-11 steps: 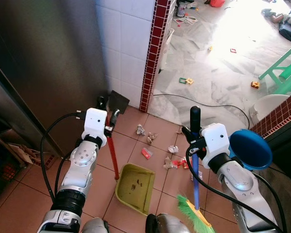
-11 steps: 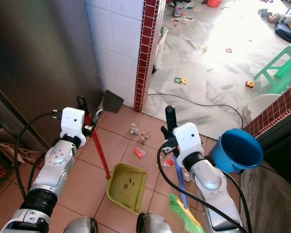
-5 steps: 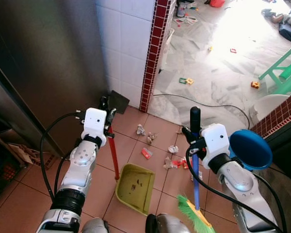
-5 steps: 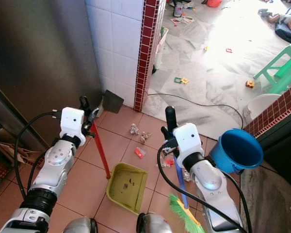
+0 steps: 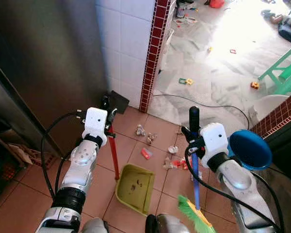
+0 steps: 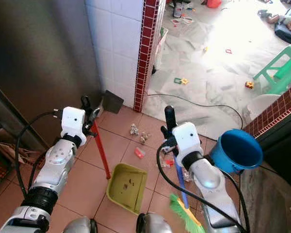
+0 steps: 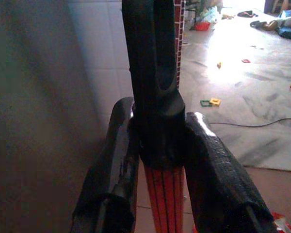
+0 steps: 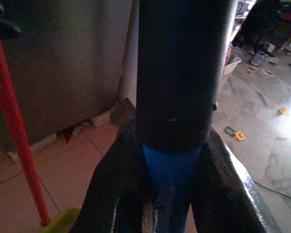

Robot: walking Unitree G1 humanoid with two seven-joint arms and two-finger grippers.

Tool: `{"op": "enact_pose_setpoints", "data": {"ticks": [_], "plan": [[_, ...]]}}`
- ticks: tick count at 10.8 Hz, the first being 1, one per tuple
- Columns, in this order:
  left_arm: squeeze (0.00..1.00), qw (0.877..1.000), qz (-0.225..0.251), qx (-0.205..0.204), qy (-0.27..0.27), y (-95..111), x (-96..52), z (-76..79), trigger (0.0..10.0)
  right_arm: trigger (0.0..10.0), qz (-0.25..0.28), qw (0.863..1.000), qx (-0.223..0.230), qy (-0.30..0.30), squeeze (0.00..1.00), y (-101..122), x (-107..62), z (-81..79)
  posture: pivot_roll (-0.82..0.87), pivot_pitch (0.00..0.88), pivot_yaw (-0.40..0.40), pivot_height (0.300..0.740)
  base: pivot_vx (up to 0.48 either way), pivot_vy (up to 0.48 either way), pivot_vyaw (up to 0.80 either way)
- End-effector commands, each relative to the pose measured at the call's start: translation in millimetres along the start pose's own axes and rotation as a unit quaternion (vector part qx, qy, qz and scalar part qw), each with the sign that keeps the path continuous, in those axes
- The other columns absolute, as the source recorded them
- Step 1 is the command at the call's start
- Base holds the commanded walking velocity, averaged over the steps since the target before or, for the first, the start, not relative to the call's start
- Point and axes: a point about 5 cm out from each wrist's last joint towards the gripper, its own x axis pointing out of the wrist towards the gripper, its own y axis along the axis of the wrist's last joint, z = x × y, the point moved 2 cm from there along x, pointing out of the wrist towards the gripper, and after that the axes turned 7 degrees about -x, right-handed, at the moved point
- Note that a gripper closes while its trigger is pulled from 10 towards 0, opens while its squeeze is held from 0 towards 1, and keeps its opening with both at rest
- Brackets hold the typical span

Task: Sweep floor

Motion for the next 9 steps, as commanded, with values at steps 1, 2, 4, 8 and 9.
{"op": "enact_pose_setpoints", "data": {"ticks": [1,2,4,8,9], "plan": [[0.00,1.000,0.016,0.010,-0.010,8,4.6,1.8,0.0,10.0,0.013,1.000,-0.008,-0.003,0.00,5,4.0,2.8,-0.12,0.039,-0.112,0.740,0.000,0.000,0.00],[0.00,1.000,0.021,0.011,-0.007,11,6.3,0.8,0.0,10.0,0.018,1.000,-0.010,0.000,0.00,7,10.3,3.3,-0.10,0.030,-0.121,0.740,0.000,0.000,0.00],[0.00,0.999,0.032,0.016,-0.010,19,10.5,-2.8,0.0,10.0,0.045,0.999,-0.015,0.000,0.00,20,30.9,5.9,-0.09,0.003,-0.108,0.740,0.000,0.000,0.00],[0.00,0.996,0.082,0.001,-0.014,65,32.3,-9.8,0.0,10.0,0.112,0.993,-0.025,-0.028,0.00,55,73.3,15.5,-0.05,0.000,-0.020,0.740,0.000,0.000,0.00],[0.00,0.995,0.099,0.005,-0.008,76,36.5,-7.4,0.0,10.0,0.121,0.992,-0.022,-0.035,0.00,61,83.1,16.0,-0.05,0.000,-0.012,0.740,0.000,0.000,0.00]]}}
